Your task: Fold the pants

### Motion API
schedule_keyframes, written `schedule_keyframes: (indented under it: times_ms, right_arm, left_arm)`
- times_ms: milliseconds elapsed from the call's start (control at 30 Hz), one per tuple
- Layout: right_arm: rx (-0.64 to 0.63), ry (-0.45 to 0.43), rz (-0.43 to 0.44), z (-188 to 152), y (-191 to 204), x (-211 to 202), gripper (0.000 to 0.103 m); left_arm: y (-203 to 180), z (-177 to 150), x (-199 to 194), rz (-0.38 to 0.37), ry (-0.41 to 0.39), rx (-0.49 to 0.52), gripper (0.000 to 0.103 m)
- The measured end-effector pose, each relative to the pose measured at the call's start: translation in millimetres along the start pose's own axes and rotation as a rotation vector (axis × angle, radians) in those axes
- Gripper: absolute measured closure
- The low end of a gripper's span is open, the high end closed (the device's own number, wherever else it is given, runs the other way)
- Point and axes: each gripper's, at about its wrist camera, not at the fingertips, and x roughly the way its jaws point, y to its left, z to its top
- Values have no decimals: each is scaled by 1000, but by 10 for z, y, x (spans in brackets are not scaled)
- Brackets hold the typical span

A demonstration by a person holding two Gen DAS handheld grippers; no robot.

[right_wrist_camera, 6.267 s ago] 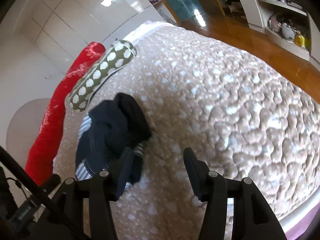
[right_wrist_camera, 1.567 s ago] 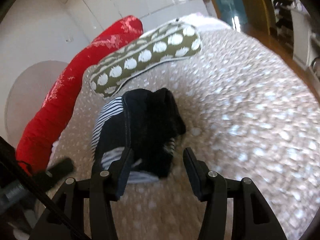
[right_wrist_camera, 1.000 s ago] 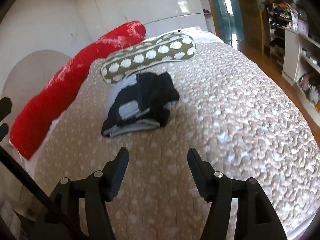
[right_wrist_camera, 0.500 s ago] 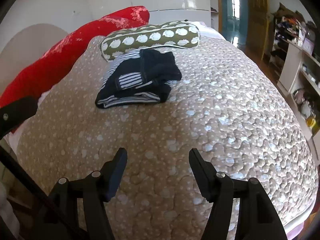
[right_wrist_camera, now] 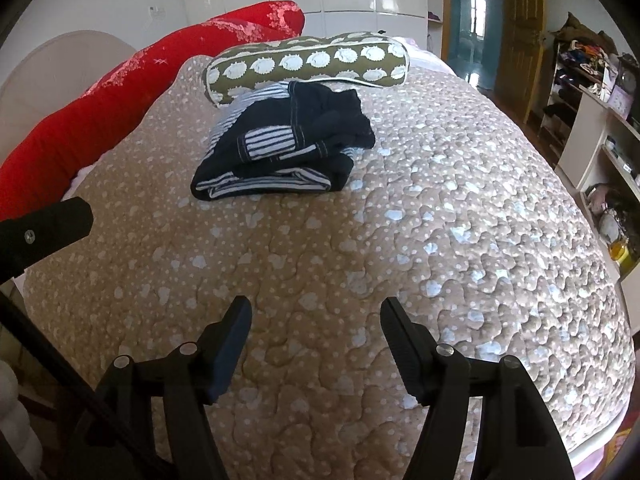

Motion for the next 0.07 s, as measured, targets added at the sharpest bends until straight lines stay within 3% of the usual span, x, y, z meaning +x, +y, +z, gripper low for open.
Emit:
schedule_keyframes:
  times_ms: [67]
  right_arm:
    - [-4, 7, 2, -3, 1, 23, 32]
  left_arm:
    - [-6, -7, 26, 3, 8, 3, 4]
